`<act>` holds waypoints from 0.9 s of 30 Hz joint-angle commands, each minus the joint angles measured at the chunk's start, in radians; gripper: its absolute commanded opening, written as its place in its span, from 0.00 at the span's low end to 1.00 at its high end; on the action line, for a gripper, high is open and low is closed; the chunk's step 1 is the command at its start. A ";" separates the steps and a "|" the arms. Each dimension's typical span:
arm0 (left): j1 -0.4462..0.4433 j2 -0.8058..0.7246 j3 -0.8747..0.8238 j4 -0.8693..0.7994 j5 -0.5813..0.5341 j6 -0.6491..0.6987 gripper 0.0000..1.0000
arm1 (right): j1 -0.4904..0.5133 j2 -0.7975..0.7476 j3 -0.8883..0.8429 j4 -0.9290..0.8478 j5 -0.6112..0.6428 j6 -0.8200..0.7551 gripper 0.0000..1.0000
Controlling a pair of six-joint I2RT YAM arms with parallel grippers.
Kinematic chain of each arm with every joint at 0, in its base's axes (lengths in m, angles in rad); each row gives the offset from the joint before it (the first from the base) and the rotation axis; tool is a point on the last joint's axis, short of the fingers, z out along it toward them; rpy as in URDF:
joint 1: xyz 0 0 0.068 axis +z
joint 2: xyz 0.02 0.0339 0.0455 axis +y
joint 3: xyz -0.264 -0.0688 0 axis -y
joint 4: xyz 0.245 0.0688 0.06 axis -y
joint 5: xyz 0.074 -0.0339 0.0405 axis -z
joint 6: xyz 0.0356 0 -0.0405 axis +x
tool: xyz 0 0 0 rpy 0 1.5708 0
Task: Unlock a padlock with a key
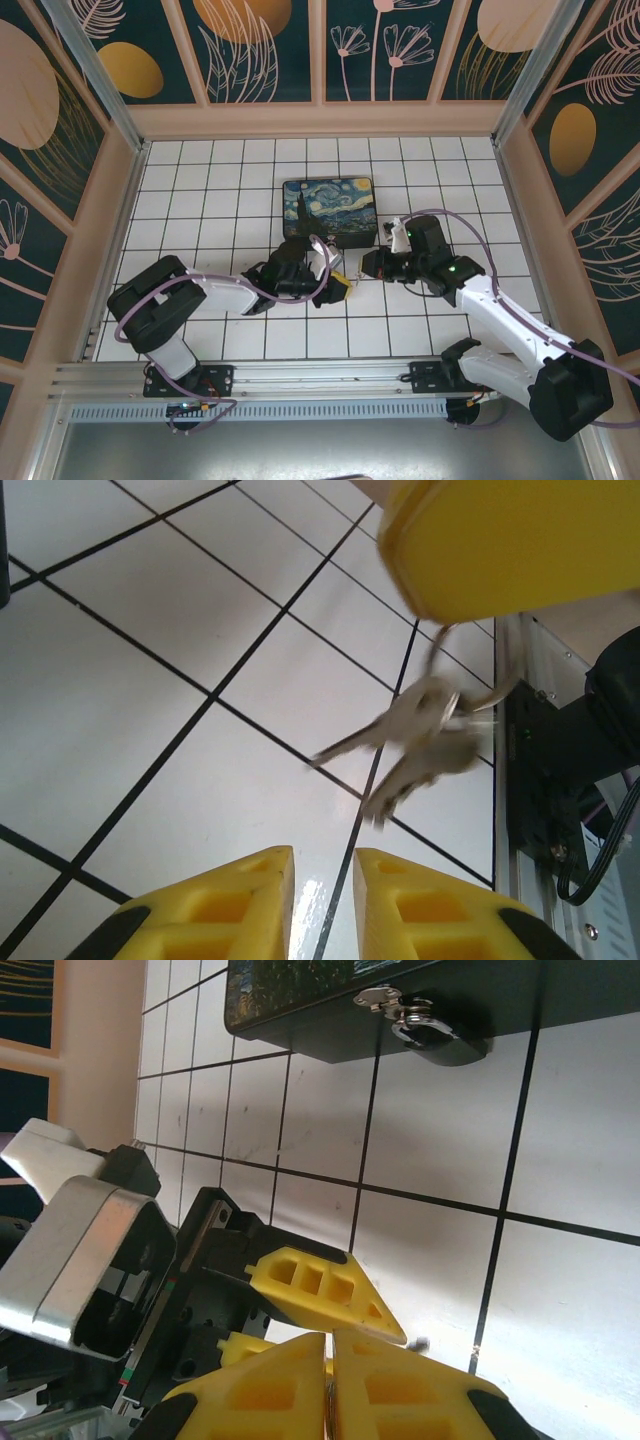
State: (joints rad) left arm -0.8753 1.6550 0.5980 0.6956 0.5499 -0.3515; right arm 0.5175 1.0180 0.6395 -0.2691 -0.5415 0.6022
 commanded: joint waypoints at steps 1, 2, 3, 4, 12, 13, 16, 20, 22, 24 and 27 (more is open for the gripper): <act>0.002 -0.035 -0.007 0.038 0.007 0.045 0.23 | -0.005 0.010 0.021 0.031 -0.038 0.009 0.11; 0.002 -0.035 -0.006 0.031 0.003 0.052 0.24 | -0.005 0.011 0.020 0.036 -0.043 0.011 0.11; 0.001 -0.034 -0.003 0.027 0.003 0.058 0.23 | -0.004 0.011 0.019 0.041 -0.047 0.013 0.11; 0.001 -0.035 -0.003 0.028 -0.001 0.060 0.23 | -0.004 0.011 0.019 0.048 -0.054 0.016 0.11; 0.026 -0.068 -0.043 0.035 -0.102 -0.013 0.28 | -0.005 0.045 0.009 -0.045 0.053 0.035 0.12; 0.044 -0.088 -0.061 0.032 -0.138 -0.048 0.30 | -0.004 0.059 -0.005 -0.053 0.076 0.043 0.14; 0.092 -0.159 -0.109 0.009 -0.177 -0.136 0.35 | 0.017 0.108 -0.033 -0.014 0.122 0.071 0.19; 0.103 -0.229 -0.091 -0.157 -0.227 -0.146 0.40 | 0.024 0.197 -0.043 0.063 0.164 0.092 0.28; 0.107 -0.234 -0.097 -0.184 -0.244 -0.157 0.40 | 0.024 0.239 -0.038 0.072 0.178 0.085 0.33; 0.114 -0.235 -0.119 -0.172 -0.245 -0.174 0.40 | 0.024 0.265 -0.044 0.089 0.183 0.086 0.40; 0.115 -0.225 -0.124 -0.163 -0.233 -0.178 0.40 | 0.024 0.297 -0.053 0.121 0.185 0.086 0.46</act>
State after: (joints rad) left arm -0.7700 1.4277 0.4866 0.5629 0.3286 -0.5014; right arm 0.5365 1.2964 0.6044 -0.2047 -0.3882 0.6876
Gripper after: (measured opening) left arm 0.403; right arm 0.450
